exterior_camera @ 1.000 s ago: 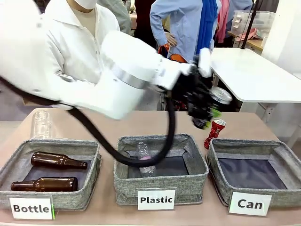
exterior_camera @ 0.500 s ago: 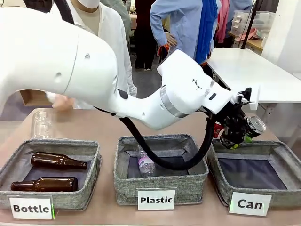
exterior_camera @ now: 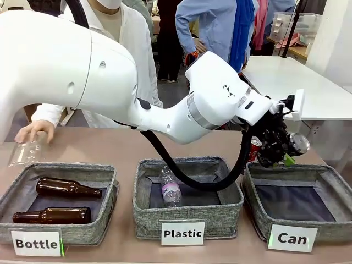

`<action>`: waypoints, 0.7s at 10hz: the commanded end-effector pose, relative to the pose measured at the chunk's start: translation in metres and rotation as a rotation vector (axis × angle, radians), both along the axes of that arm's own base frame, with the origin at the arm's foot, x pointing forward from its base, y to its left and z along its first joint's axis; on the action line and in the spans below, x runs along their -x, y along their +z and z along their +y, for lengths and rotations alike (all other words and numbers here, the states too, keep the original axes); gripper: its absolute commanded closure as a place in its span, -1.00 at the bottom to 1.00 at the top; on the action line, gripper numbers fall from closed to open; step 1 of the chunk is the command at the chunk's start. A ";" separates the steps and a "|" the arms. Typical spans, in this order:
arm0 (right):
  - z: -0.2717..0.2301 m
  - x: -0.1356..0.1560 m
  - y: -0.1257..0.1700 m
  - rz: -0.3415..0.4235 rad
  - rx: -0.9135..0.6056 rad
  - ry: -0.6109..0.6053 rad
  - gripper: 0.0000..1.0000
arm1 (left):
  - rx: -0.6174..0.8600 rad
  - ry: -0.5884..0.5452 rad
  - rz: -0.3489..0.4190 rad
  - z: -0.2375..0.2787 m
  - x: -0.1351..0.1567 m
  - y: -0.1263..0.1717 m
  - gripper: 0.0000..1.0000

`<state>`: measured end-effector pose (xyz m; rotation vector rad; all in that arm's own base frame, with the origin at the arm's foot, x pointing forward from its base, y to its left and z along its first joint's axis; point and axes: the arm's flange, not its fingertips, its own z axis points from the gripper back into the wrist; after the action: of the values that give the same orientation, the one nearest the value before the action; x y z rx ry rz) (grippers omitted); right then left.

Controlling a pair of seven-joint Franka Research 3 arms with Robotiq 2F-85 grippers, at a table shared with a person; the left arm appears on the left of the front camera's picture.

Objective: Sort the can waste into the basket.
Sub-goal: Pick up the can waste from the table and place it in the right Fabric basket.

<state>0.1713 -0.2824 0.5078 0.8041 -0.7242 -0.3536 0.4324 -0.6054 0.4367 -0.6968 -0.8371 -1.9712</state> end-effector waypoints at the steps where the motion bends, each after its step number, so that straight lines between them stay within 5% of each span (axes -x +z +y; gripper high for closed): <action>1: 0.000 0.000 0.005 0.018 -0.007 0.003 -1.00 | 0.010 -0.016 0.032 0.004 0.005 0.009 -1.00; 7: 0.000 0.000 0.005 0.018 -0.007 0.003 -1.00 | 0.023 -0.032 0.056 0.016 0.012 0.017 -1.00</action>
<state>0.1713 -0.2825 0.5078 0.8041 -0.7242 -0.3537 0.4244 -0.6022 0.4501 -0.7579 -0.8184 -1.9650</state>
